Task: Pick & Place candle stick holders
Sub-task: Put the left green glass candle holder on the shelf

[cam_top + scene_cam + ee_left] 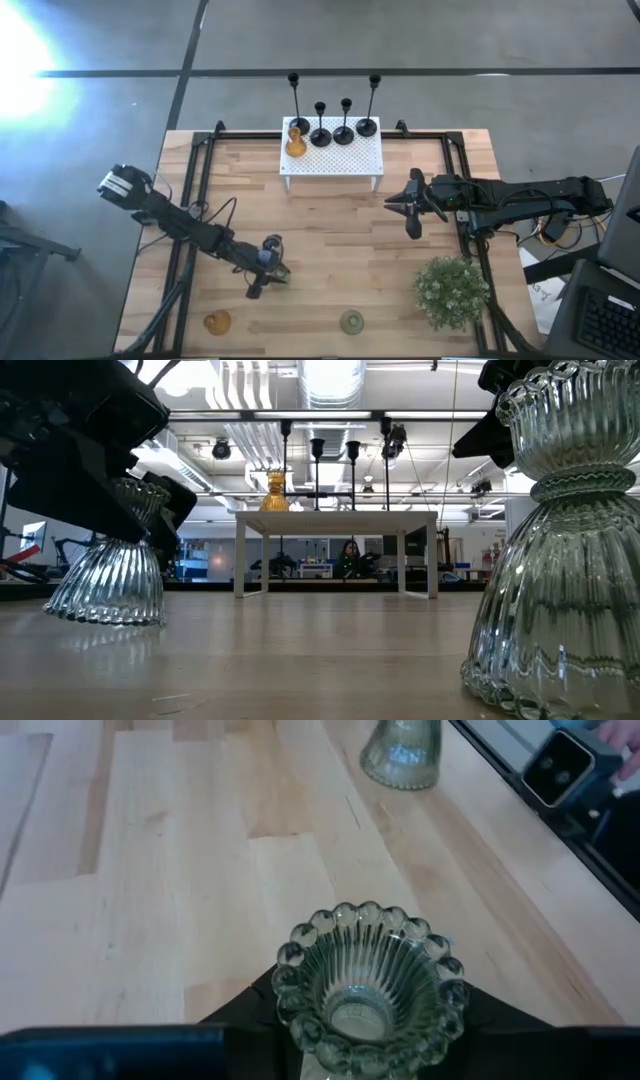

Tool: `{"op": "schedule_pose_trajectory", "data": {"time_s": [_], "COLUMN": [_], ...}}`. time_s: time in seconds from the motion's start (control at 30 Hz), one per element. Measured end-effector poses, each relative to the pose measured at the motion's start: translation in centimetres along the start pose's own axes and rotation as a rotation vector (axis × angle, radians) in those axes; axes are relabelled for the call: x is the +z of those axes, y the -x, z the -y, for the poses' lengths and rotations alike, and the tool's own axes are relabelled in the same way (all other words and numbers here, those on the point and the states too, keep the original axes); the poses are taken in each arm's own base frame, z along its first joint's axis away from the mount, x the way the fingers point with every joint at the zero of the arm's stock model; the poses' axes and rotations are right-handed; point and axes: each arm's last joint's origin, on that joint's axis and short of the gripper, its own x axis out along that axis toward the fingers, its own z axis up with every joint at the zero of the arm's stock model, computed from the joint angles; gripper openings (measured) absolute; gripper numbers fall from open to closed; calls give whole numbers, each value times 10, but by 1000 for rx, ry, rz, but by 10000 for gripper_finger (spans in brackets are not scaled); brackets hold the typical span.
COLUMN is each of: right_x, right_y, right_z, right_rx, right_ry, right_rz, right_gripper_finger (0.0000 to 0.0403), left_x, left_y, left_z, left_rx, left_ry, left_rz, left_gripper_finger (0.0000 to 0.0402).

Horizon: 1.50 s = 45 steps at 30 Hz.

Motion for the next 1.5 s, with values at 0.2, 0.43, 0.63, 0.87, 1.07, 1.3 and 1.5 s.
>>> {"op": "schedule_pose_trajectory", "data": {"time_s": [0.2,0.43,0.63,0.87,1.07,1.3,1.5], "right_x": [0,0,0,0,0,0,0], "right_y": [0,0,0,0,0,0,0], "right_z": [0,0,0,0,0,0,0], "right_rx": [0,0,0,0,0,0,0], "right_ry": [0,0,0,0,0,0,0], "right_rz": [0,0,0,0,0,0,0], "right_gripper_finger": [68,68,68,68,68,68,68], "left_x": [2,19,45,82,111,134,152], "left_y": [0,-2,-4,-4,1,9,18], "left_z": [-1,0,-1,-15,-38,-72,-98], "left_rx": [34,104,185,333,430,544,627], "left_ry": [28,72,73,66,92,115,118], "left_rz": [25,92,183,298,374,392,361], "left_gripper_finger": [131,131,131,131,131,131,131]}}
